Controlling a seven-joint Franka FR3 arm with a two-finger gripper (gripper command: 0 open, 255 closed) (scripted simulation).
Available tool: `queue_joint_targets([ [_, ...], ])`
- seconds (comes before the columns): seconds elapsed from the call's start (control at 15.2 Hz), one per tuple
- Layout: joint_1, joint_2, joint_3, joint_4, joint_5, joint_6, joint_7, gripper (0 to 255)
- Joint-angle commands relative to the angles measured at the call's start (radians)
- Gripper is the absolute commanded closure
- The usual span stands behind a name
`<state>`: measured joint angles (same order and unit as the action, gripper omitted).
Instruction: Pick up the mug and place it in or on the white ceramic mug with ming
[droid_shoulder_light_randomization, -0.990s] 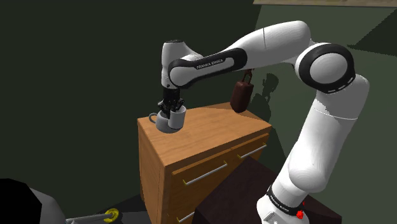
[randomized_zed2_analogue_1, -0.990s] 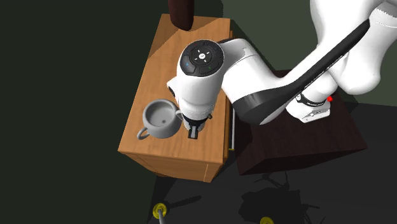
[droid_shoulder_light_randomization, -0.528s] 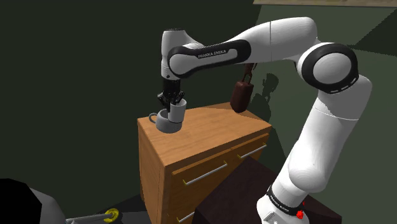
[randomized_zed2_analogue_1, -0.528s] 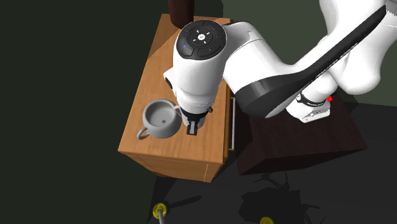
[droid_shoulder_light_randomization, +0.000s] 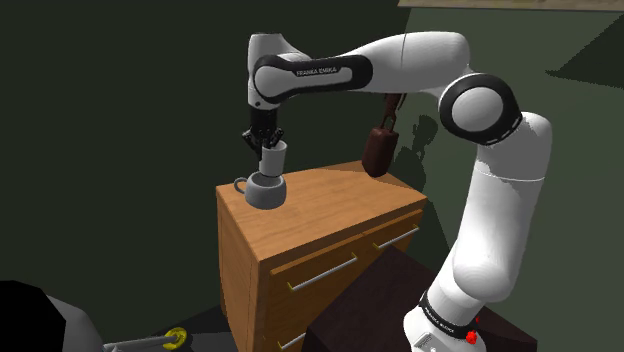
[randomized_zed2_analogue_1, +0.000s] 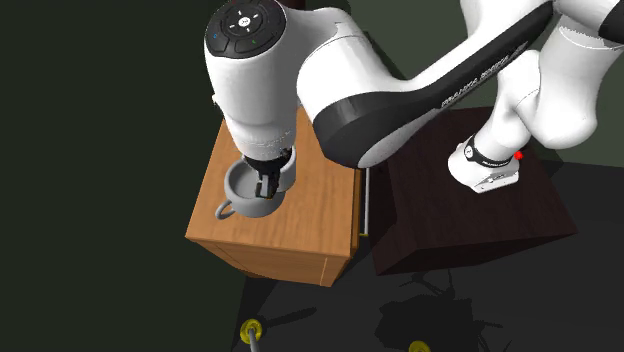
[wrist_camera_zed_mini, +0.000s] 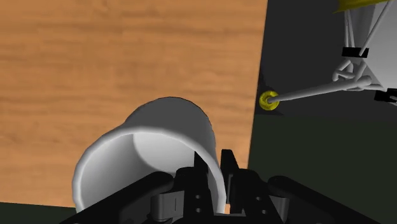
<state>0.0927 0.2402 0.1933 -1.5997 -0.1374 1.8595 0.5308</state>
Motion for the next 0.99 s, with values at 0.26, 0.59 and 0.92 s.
queue_joint_targets([
  [0.26, -0.008, 0.264, -0.027, 0.411, -0.029, -0.144, -0.067, 255],
  [0.59, -0.002, 0.425, -0.041, 0.658, -0.041, -0.227, -0.1, 255],
  [0.92, -0.011, 0.403, -0.04, 0.554, -0.04, -0.145, -0.091, 255],
])
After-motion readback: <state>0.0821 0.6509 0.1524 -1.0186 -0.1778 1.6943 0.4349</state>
